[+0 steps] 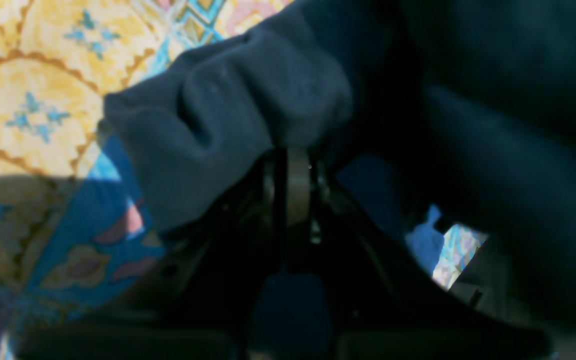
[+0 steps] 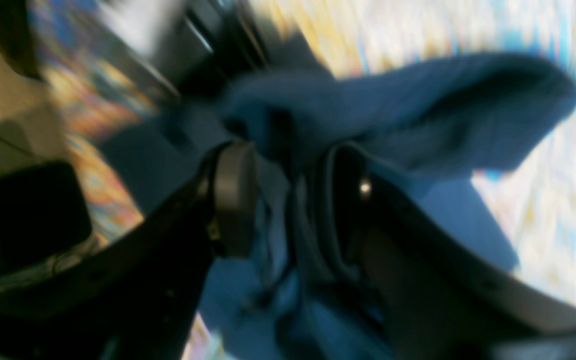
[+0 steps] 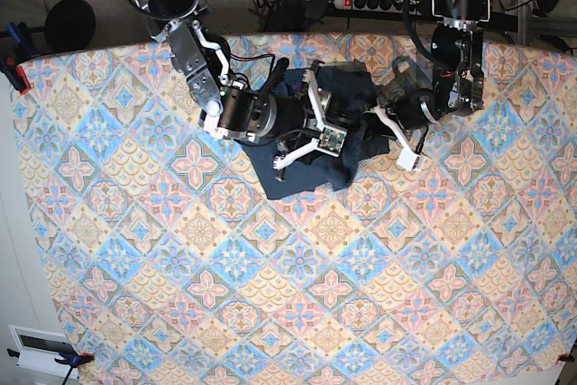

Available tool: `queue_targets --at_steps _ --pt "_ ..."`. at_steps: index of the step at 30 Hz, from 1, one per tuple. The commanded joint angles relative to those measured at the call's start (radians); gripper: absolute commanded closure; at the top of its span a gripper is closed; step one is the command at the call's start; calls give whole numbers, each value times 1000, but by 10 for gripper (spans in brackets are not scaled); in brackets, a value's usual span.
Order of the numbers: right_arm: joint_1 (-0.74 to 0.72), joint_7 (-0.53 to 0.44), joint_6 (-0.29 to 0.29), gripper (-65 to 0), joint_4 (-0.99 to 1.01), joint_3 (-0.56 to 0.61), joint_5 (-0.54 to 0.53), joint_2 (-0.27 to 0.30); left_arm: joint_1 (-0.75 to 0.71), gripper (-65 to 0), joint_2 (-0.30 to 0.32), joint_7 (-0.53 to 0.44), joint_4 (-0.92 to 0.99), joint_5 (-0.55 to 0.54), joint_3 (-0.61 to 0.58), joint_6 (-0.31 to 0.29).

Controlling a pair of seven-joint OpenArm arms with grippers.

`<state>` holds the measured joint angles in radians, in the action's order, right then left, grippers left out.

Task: Layout the t-shirt on the table in an organized manner, then fold the t-shirt properly
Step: 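Lift the strip's end with the right gripper and fold it toward the left gripper, then lay the folded bundle down and hold it with both grippers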

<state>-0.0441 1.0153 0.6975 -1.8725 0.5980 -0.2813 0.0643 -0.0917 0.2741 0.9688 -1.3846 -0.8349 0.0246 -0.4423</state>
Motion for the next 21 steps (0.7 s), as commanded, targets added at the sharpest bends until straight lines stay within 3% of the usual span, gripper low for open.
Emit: queue_targets --at_steps 1,6,13,15,19,21 --pt "-15 -28 1 -243 -26 3 -16 -5 -3 -17 1 35 1 32 -4 7" --pt "-10 -39 1 -243 -63 -14 -11 -1 -3 -17 6 35 1 32 -2 7" --pt "60 -39 1 -243 -65 -385 -11 -1 -10 -17 6 35 0 27 -2 7" --pt "79 -39 1 -243 -65 -445 -11 -1 -27 -17 7 35 -16 25 1 6" --pt "77 -37 1 -243 -22 -448 -11 -1 -70 -33 9 40 -91 25 68 4" --pt "77 -37 1 -243 14 -448 -11 -2 -87 -95 9 43 -134 24 102 4"
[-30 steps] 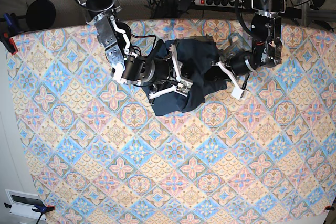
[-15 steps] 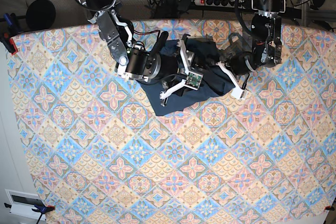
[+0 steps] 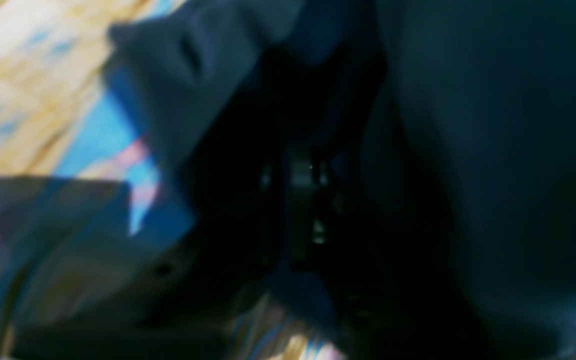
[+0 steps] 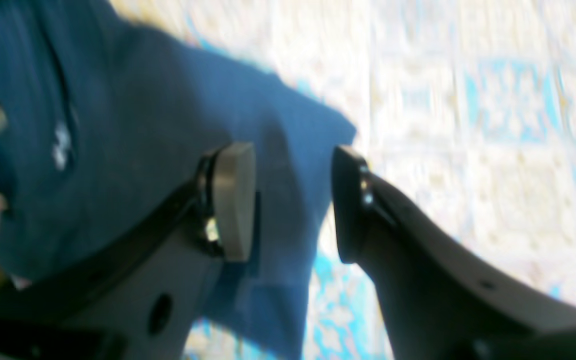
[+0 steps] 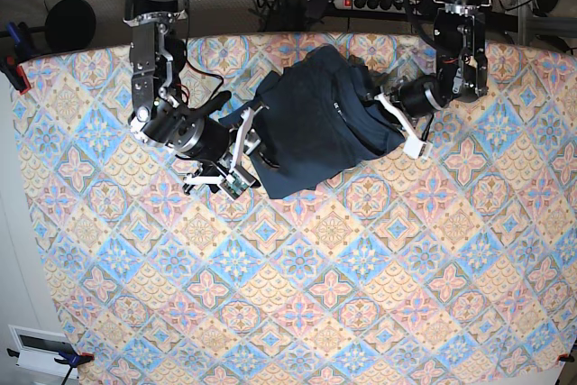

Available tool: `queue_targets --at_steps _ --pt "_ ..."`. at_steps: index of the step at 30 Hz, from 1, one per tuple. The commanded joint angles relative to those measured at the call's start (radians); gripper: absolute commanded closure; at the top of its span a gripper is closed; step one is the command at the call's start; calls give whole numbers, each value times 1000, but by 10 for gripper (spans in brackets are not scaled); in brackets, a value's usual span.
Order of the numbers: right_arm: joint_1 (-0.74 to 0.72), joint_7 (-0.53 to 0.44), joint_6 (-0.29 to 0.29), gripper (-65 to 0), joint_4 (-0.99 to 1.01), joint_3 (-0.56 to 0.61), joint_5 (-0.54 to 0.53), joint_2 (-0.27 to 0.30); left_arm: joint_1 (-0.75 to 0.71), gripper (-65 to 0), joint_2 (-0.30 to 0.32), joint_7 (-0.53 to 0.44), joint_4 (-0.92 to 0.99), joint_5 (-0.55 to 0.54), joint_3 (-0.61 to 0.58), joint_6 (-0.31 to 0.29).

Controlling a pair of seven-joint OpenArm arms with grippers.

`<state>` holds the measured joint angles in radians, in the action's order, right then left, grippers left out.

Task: Layout the t-shirt on the table in an organized manner, then fold the t-shirt properly
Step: 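Lay the folded bundle down and hold it with both grippers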

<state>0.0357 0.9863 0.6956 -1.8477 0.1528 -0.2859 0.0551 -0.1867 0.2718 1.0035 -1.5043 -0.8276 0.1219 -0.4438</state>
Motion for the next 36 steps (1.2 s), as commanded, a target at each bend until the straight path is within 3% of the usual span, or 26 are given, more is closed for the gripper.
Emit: queue_targets --at_steps 1,5,7,9,15,26,28,36 --pt "-4 -8 3 -243 6 -3 -6 4 -10 -146 11 8 -34 17 34 7" --pt "-4 -10 3 -243 70 8 -6 4 -60 -381 10 22 -81 9 152 7" --pt "-7 -10 3 -243 93 46 -6 4 -81 -473 10 42 -89 -34 206 6" --pt "-36 -10 3 -242 105 93 -5 4 -107 -517 10 51 -89 -106 269 6" --pt "-133 -66 3 -189 144 189 -5 2 -121 -496 11 81 -97 -241 230 6" --pt "-135 -86 3 -166 216 190 -5 9 -156 -479 13 177 -290 -240 68 6" --pt "-133 -86 3 -166 231 190 3 9 -173 -479 39 199 -296 -229 61 6" --pt "-136 -86 3 -166 237 213 235 4 -239 -479 125 205 -312 -146 26 6"
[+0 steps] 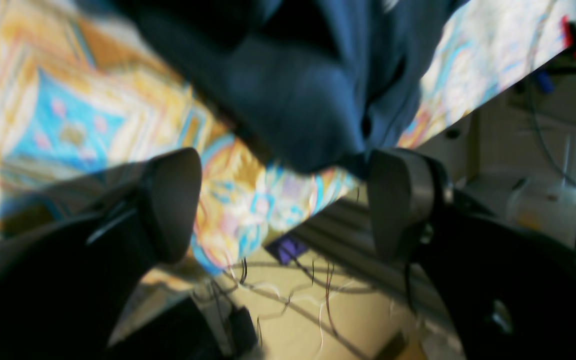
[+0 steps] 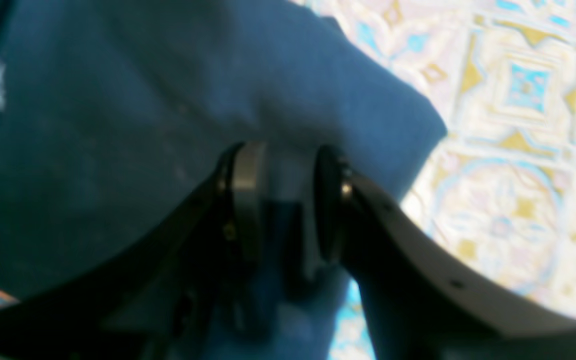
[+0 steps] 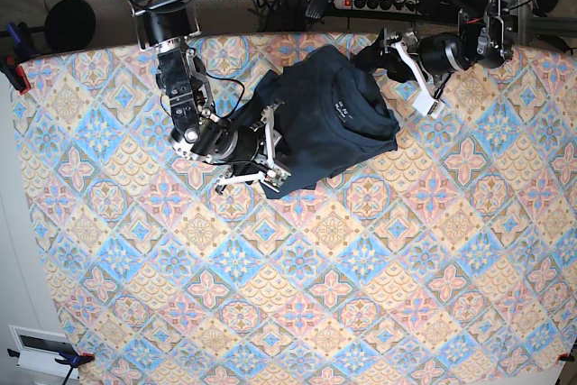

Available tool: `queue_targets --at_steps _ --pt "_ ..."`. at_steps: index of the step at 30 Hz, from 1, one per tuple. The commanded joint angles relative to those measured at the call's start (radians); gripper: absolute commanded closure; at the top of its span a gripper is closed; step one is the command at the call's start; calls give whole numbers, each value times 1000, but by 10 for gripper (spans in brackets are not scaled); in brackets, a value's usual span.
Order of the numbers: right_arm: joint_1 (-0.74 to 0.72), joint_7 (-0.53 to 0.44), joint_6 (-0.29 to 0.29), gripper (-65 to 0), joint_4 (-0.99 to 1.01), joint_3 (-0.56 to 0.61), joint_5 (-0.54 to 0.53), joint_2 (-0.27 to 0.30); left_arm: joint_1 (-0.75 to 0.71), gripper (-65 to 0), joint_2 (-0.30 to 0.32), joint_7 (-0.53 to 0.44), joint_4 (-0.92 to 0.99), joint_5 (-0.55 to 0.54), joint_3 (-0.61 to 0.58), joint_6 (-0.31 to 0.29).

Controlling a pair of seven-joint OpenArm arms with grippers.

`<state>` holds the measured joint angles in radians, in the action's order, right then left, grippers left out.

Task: Layout the t-shirt on the table in an organized manner, then fold the t-shirt properly
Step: 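Lay the folded bundle down and hold it with both grippers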

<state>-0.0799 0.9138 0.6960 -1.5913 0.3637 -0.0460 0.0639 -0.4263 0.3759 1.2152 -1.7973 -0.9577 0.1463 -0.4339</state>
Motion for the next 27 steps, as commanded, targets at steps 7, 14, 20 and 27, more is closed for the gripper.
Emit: queue_targets --at_steps 7,14,20,27 --pt "-22 -14 2 -165 -19 53 19 -5 -3 -478 48 -15 -85 -8 -44 -4" --pt "-22 -14 2 -165 -19 53 19 -5 20 -475 -8 -15 -85 -4 -14 -4" --pt "-22 -14 2 -165 -21 53 19 -5 40 -273 -73 -81 15 -4 -30 -4" --pt "-22 -9 2 -165 -21 53 19 -5 99 -74 -71 -84 149 185 -261 -1"
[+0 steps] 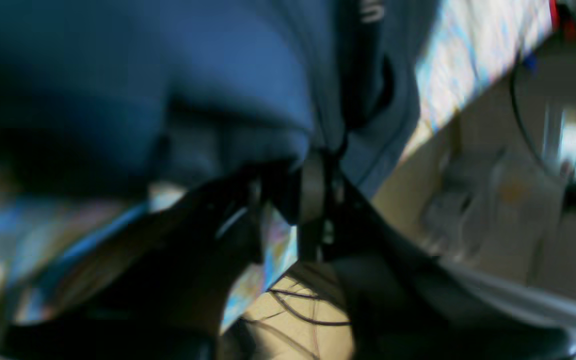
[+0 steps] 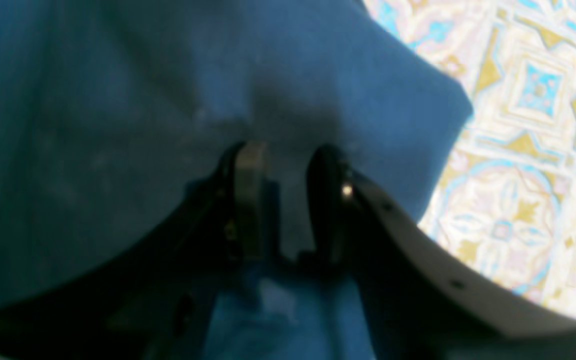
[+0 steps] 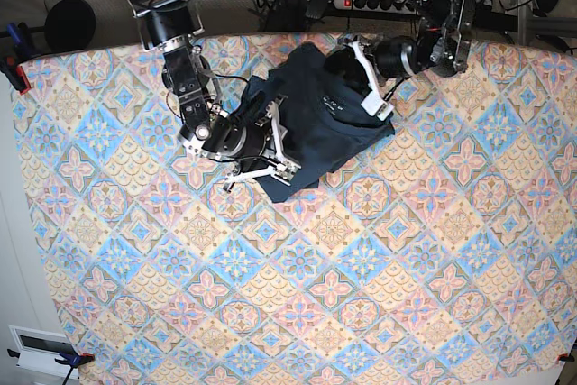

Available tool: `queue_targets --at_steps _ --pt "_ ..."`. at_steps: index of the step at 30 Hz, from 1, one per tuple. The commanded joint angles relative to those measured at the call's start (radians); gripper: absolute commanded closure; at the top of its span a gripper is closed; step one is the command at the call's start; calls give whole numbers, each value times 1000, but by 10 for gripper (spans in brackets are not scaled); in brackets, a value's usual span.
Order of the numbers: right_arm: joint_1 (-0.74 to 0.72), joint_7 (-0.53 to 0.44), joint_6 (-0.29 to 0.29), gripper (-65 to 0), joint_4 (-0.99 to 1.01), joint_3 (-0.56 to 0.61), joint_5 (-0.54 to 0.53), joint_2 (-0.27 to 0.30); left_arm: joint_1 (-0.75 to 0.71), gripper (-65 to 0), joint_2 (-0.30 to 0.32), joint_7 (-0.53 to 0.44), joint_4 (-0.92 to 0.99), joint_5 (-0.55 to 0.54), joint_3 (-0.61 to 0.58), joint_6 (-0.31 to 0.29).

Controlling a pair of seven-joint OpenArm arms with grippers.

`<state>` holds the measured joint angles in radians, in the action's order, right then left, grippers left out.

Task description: Layout the t-shirt on the table in an organized manner, then fold the t-shirt properly

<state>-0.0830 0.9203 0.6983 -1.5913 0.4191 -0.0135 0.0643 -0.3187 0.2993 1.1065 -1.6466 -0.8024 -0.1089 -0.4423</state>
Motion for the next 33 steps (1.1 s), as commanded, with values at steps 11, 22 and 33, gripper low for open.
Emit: queue_targets --at_steps 11,22,33 --pt "-14 -13 0 -165 -28 -2 -13 -5 -52 -75 113 -32 -103 110 -18 7" --pt "-19 -11 0 -165 -90 -141 -13 -5 -109 -76 110 -53 -169 -151 328 6" --pt "-19 -13 0 -165 -83 -157 -13 -5 -18 -395 42 10 -94 -176 317 9"
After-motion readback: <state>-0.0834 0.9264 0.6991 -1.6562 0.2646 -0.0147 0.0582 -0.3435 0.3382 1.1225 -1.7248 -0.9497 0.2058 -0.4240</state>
